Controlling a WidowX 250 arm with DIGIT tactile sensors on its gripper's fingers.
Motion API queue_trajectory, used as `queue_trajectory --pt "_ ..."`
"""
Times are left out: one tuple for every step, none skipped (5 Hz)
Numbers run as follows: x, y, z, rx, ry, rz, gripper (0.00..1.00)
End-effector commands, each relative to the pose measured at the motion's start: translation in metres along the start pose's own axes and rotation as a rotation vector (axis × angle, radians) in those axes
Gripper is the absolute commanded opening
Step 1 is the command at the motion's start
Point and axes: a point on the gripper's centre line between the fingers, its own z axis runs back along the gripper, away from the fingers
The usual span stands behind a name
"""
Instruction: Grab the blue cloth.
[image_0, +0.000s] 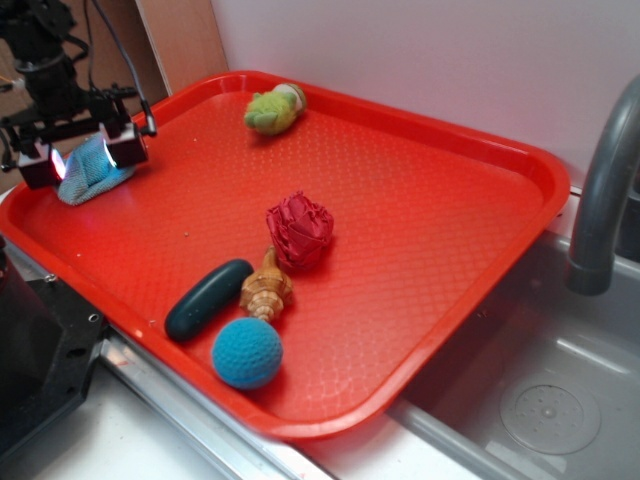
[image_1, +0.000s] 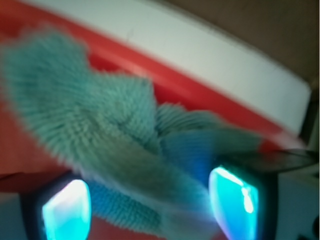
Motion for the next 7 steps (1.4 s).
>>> queue_trajectory --pt "-0.004 0.011 0.01 0.033 -0.036 -0.031 0.0" --pt "-0.016 0.006 0.037 0.047 -0.118 -0.184 0.0" --pt "-0.044 -0.003 0.089 0.074 -0.211 -0.434 0.0" --pt "-0.072 -0.008 0.142 0.06 -0.213 -0.659 0.0" --pt "-0.082 -0.023 0.193 0.051 -0.135 -0.794 0.0" --pt "-0.088 -0.028 0.216 0.016 -0.144 -0.857 0.0" --pt "-0.076 -0.03 0.211 0.016 -0.132 -0.866 0.0"
